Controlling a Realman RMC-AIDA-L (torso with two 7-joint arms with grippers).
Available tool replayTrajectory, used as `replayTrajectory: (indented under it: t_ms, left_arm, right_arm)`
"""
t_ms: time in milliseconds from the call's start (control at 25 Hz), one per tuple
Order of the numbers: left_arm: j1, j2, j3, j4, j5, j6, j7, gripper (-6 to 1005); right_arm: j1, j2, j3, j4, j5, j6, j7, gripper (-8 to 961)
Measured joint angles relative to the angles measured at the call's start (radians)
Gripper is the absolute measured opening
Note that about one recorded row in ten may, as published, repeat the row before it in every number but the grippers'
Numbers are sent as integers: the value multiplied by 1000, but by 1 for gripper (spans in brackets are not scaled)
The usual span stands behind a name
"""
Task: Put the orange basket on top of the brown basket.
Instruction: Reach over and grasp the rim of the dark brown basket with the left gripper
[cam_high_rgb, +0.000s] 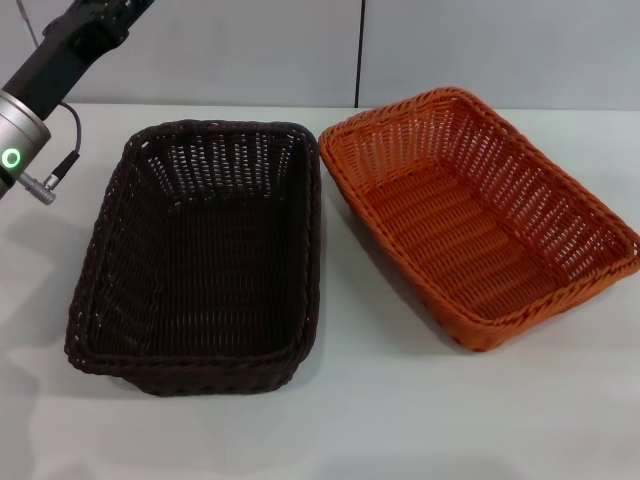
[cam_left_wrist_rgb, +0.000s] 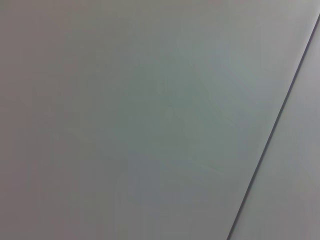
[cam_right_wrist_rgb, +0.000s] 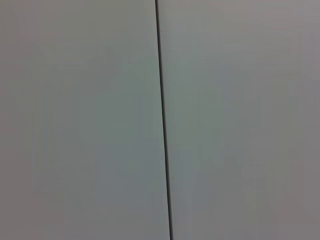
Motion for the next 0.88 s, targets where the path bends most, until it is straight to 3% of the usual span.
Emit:
replayTrajectory:
  t_ms: [600, 880]
  left_arm:
    - [0, 2, 5, 0, 2, 7, -12, 812]
    - [-8, 10, 68, -31, 11, 115, -119, 799]
  right_arm:
    - [0, 4, 3, 0, 0, 0, 0, 756]
    - [0, 4, 3, 0, 0, 0, 0, 756]
